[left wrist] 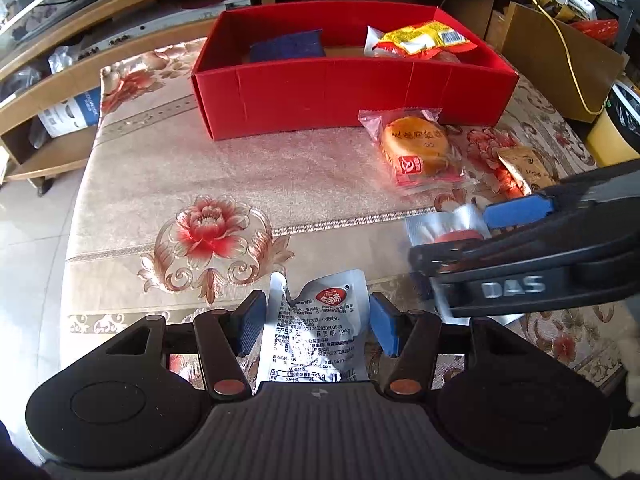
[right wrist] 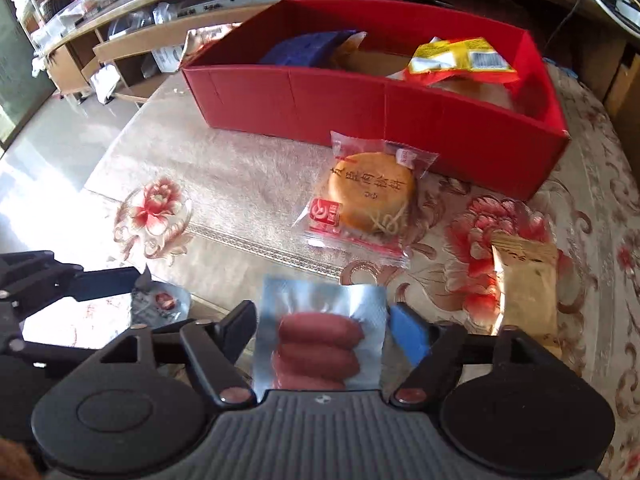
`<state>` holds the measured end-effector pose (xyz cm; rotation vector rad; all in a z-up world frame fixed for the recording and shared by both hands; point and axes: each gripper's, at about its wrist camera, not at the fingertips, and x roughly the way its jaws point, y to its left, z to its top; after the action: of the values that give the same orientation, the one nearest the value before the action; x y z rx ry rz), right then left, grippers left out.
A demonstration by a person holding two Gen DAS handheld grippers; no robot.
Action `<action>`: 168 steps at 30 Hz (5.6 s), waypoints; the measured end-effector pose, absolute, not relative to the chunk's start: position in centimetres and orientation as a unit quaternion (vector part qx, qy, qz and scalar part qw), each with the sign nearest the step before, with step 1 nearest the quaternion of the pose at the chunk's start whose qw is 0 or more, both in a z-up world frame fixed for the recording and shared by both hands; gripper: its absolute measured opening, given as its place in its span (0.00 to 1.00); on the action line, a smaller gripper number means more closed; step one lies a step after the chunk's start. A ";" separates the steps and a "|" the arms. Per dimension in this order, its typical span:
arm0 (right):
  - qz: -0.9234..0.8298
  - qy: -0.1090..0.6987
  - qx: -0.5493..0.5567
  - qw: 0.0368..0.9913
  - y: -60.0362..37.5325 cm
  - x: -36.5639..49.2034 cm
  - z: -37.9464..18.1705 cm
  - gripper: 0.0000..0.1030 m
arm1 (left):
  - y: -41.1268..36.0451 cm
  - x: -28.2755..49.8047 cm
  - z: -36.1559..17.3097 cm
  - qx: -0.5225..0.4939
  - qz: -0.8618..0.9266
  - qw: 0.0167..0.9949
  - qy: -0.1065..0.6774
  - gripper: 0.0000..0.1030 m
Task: Organize snacks
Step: 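Close left gripper on white packet while right gripper closes on sausage pack, then lift white packet and sausage pack with both tools and carry over red box, then lower white packet into box and open left gripper while right releases sausage pack, then move left tool to round pastry in clear wrapper while right tool moves to gold foil packet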
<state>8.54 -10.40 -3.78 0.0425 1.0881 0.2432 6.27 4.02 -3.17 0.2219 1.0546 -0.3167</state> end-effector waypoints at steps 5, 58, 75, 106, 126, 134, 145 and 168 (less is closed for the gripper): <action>0.147 0.521 0.038 0.840 -10.8 8.7 -4.2 1.00 | 4.3 6.3 -3.6 0.107 -0.148 0.842 0.508 0.62; 0.109 0.424 0.075 0.896 -16.9 7.6 3.4 0.67 | 1.6 9.7 2.1 0.025 -0.153 0.889 0.431 0.61; 0.093 0.382 0.106 0.913 -19.7 12.8 6.2 0.67 | -1.4 14.9 4.6 0.018 -0.150 0.906 0.396 0.61; 0.078 0.406 0.116 0.903 -21.2 23.2 2.7 0.62 | -3.4 24.6 1.6 0.020 -0.110 0.903 0.416 0.61; 0.064 0.409 0.119 0.903 -21.4 22.8 2.7 0.61 | -3.4 24.3 1.3 0.024 -0.101 0.901 0.420 0.75; 0.058 0.404 0.118 0.905 -21.6 21.2 3.6 0.61 | -3.4 23.0 2.1 0.018 -0.109 0.902 0.416 0.76; 0.054 0.409 0.126 0.902 -22.0 17.6 3.8 0.61 | -3.5 20.0 2.7 0.015 -0.126 0.902 0.413 0.76; 0.020 0.466 0.139 0.874 -24.4 11.2 1.2 0.63 | -5.5 15.3 -0.7 0.027 -0.168 0.872 0.459 0.81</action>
<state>11.20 -24.35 1.22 0.2911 0.9724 0.0427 15.29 -5.50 -0.73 0.0558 0.9602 -0.3503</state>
